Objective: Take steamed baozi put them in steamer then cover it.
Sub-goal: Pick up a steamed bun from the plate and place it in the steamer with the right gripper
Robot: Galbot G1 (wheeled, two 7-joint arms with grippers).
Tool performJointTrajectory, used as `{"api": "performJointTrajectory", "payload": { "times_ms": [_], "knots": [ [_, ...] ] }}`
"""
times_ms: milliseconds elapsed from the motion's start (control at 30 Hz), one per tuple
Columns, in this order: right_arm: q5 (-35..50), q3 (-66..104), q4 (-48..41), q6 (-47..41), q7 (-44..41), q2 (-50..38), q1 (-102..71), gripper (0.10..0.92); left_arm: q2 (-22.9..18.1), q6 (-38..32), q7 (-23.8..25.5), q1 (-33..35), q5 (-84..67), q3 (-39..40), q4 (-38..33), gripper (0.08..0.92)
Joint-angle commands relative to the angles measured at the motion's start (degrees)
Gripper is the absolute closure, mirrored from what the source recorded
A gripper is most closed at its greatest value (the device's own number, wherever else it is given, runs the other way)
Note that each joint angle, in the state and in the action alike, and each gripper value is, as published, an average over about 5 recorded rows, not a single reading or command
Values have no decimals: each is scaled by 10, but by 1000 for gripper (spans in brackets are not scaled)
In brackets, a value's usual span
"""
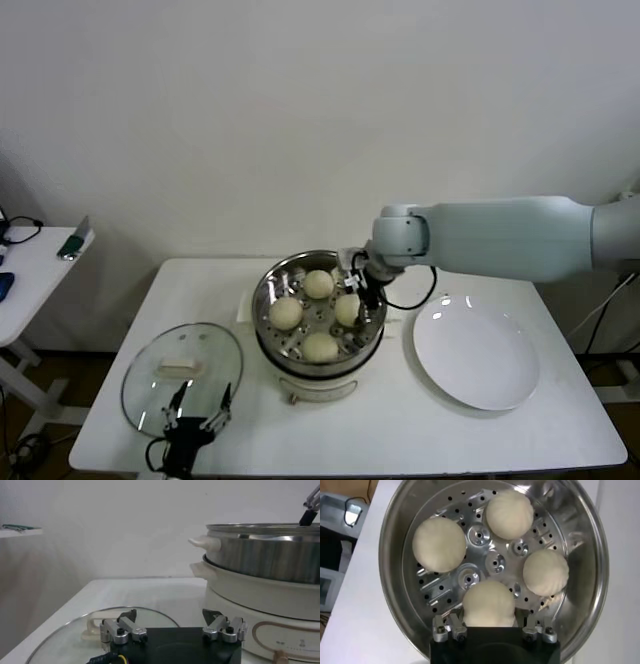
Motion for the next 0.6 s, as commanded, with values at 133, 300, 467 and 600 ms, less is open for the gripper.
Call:
{"api": "performJointTrajectory", "payload": {
  "times_ms": [133,300,467,600],
  "knots": [
    [-8,5,-11,12,7,7,-18,287,0,0,-2,-1,-1,-2,-1,177],
    [22,41,-10,22,3,-13,-11,208,2,3,-7,-1,-3,-4,-5,177],
    [71,119,-2,21,6,-62,2,203,3,16,-11,-2,-5,-8,-14,177],
    [119,206,2,-3,75,-117,-18,202,4,19,-28,-7,-4,-13,-18,177]
  ]
}}
